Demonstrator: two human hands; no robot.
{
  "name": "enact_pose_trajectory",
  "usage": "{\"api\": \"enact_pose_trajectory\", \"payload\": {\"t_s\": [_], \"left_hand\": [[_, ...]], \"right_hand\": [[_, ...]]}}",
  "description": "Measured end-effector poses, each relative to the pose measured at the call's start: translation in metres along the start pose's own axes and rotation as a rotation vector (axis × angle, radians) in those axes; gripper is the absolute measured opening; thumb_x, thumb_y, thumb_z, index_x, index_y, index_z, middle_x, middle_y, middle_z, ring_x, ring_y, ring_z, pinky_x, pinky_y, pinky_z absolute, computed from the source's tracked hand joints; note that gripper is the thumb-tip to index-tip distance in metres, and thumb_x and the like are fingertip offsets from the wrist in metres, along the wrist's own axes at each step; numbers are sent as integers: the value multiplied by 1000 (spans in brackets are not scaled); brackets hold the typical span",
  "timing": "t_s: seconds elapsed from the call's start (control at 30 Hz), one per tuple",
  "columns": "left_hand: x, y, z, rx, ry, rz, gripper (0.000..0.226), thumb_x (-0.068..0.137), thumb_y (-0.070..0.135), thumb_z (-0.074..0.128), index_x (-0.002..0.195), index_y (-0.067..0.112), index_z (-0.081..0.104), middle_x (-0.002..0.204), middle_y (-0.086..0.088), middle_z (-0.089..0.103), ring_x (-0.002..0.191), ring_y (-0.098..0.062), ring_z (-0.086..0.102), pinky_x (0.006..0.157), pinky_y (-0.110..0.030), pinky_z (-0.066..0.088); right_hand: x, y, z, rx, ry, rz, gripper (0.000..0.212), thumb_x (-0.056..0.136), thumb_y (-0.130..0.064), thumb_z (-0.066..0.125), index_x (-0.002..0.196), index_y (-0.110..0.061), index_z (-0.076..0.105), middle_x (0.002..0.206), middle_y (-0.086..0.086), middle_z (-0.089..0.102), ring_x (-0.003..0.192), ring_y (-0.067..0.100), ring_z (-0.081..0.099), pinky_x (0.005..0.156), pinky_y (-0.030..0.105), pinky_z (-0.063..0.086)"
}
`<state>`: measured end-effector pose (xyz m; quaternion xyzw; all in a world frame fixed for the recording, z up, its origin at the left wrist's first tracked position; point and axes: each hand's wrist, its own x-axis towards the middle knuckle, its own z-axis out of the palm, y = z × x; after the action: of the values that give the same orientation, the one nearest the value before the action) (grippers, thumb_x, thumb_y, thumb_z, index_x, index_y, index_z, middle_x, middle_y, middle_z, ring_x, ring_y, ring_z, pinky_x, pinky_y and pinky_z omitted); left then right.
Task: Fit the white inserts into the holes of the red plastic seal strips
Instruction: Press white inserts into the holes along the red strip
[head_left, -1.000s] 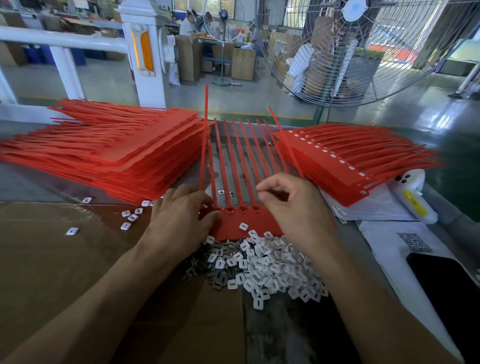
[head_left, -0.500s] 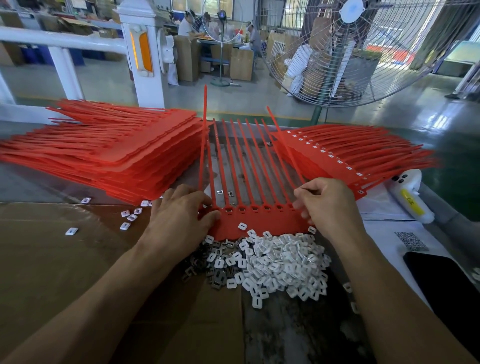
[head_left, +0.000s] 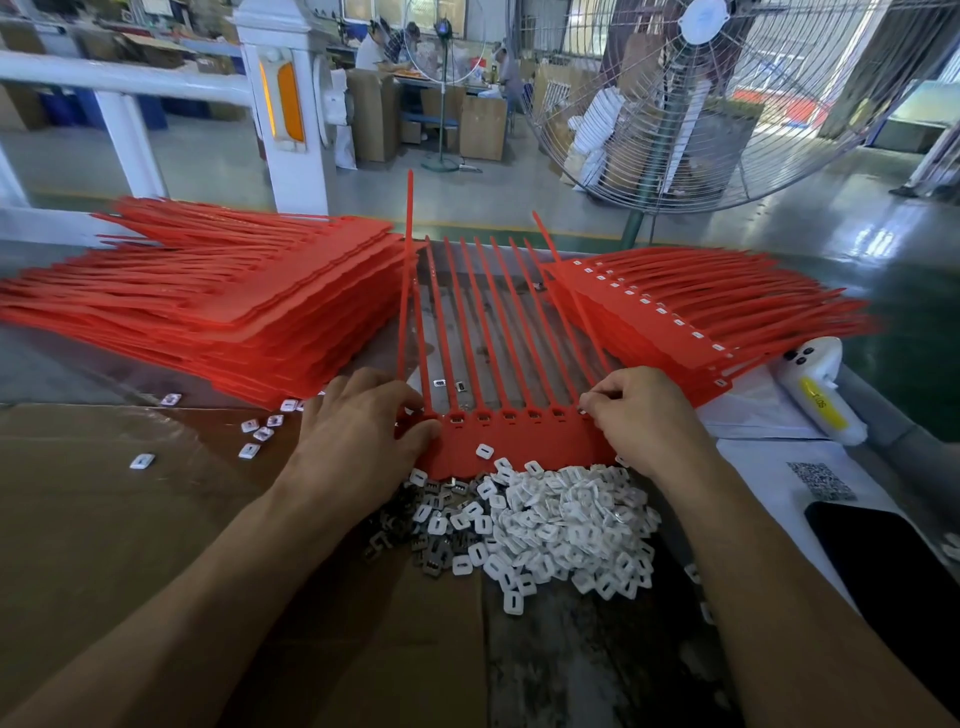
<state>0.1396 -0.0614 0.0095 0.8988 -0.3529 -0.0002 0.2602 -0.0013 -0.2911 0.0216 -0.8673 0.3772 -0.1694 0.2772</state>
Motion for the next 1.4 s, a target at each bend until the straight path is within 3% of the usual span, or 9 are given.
{"api": "enact_pose_trajectory", "payload": {"t_s": [0.27,0.43,0.57,0.7,0.87,1.03,1.13,1.27,1.4], "left_hand": [[0,0,1,-6,3,-3,38,93,57,60,126,37,64,137,10,49,134,-15,35,116,-44,24],[0,0,1,-4,4,4,38,93,56,60,125,37,64,137,10,50,133,-16,35,116,-44,24],[0,0,1,2,5,10,39,93,56,60,126,36,64,137,10,49,134,-16,35,116,-44,25],[0,0,1,5,4,13,39,93,56,60,126,36,64,136,10,50,133,-16,36,115,-44,27],[0,-1,0,8,2,11,39,93,56,59,127,36,63,135,9,50,132,-17,37,115,-45,28],[0,0,0,18,-2,3,42,93,57,58,129,35,62,137,9,49,133,-17,36,114,-43,27],[0,-1,0,22,9,-2,40,94,55,59,129,35,62,137,8,50,132,-17,37,113,-43,28],[1,-2,0,27,22,-7,38,94,53,59,127,35,63,137,8,50,131,-18,37,112,-43,28],[1,-3,1,38,21,1,37,95,54,57,127,35,62,136,8,50,130,-17,37,110,-43,28]], "right_hand": [[2,-1,3,-36,49,4,20,94,-30,70,74,-25,72,65,-6,68,64,11,64,60,29,49],[2,-1,3,-50,76,-3,33,92,-27,74,61,-31,62,59,-6,65,58,11,62,54,27,45],[0,0,2,-13,89,-13,26,93,-28,73,69,-31,65,59,-7,64,56,11,62,52,25,41],[-5,1,1,33,87,-22,11,96,-29,69,86,-24,72,68,-4,69,61,14,65,57,30,49],[-7,0,-10,68,125,-56,9,94,-30,71,88,-25,73,77,-10,70,74,8,65,61,26,43],[-23,-19,-13,125,-155,-309,6,89,-33,79,83,-32,77,84,-22,73,83,-5,67,77,24,50],[-39,-36,0,78,-345,-431,4,91,-36,77,89,-33,77,85,-26,71,77,-6,67,67,13,47],[-52,-52,19,-16,-377,-577,7,88,-37,79,91,-32,76,82,-21,63,80,-7,61,65,11,43],[-58,-61,30,-102,-347,-646,11,88,-35,79,99,-35,76,93,-18,61,88,-1,60,81,22,48]]}}
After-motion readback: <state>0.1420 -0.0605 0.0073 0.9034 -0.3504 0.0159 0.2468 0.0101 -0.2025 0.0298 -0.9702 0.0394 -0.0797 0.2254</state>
